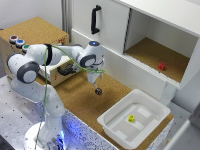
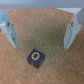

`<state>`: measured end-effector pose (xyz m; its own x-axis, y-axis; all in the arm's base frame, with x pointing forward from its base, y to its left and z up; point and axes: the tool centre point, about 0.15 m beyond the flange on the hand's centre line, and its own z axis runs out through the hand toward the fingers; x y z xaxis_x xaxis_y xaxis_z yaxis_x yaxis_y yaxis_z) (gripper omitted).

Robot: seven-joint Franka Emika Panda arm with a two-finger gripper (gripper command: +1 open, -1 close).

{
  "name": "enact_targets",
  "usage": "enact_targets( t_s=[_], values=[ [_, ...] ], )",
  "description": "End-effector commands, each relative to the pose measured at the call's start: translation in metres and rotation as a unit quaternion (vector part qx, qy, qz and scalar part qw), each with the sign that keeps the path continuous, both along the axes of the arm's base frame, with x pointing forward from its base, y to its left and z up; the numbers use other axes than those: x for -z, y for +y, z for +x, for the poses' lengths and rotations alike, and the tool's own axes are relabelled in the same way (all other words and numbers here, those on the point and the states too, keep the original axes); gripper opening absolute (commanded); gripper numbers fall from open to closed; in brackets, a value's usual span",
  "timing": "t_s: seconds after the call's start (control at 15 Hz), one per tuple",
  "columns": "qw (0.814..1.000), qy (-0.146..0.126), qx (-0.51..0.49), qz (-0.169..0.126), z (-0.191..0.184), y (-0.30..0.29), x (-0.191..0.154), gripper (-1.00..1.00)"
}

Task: Put the purple block on the table

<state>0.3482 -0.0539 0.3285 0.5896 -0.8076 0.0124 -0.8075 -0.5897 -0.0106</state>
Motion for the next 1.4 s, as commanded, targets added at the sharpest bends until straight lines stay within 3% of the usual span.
enact_targets(
  t_s=[0.0,0.73,0.8,0.87,0.93,1.07,1.13,1.2,1.33],
  values=[
    [0.972,0.095,-0.214,0.022,0.009,0.023,-0.002,1.0],
    [0.972,0.095,-0.214,0.022,0.009,0.023,-0.002,1.0],
    [0.978,0.043,-0.202,0.025,-0.005,0.024,0.005,1.0],
    [0.979,0.044,-0.199,0.02,-0.004,0.029,0.003,1.0],
    [0.976,0.043,-0.215,0.005,-0.002,0.034,0.0,1.0],
    [0.966,0.04,-0.249,-0.053,-0.002,0.038,-0.007,1.0],
    [0.964,0.032,-0.252,-0.076,-0.005,0.036,-0.011,1.0],
    [0.961,0.008,-0.265,-0.081,-0.007,0.035,-0.012,1.0],
    [0.951,0.015,-0.278,-0.136,-0.016,0.031,-0.01,1.0]
  ],
)
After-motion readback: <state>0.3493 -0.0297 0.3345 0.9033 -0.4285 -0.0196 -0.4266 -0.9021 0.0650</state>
